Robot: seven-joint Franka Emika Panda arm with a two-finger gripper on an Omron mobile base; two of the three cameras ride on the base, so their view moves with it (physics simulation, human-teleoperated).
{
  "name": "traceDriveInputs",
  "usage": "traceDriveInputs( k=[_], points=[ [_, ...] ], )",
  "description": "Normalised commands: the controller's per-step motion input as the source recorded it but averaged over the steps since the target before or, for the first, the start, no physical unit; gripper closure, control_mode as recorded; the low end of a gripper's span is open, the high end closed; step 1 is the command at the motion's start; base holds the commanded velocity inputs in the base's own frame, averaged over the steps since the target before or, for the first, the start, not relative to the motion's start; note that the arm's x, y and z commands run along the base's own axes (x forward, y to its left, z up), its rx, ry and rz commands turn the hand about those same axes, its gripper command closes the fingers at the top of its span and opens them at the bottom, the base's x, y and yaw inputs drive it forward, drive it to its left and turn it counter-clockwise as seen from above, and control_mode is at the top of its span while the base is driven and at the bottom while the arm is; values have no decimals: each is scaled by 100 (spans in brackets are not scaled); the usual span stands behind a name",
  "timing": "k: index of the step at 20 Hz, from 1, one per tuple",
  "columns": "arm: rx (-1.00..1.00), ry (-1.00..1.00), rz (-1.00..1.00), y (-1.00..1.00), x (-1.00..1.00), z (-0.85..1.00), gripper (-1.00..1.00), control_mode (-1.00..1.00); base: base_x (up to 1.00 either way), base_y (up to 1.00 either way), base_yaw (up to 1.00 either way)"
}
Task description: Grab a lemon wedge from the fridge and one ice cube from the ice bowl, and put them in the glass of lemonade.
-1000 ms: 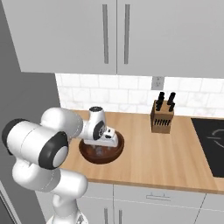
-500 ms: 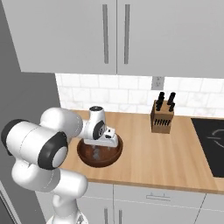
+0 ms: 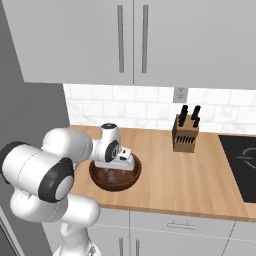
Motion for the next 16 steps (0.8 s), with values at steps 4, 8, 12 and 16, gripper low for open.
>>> traceDriveInputs(
  k=[4,8,12,16],
  points=[
    [0,-1,0,0,-13,0,-100,-100,0,0,0],
    [0,0,0,0,0,0,-100,-100,0,0,0],
    [0,-1,0,10,0,0,-100,-100,0,0,0],
    [0,0,0,8,-4,0,100,-100,0,0,0]
  ],
)
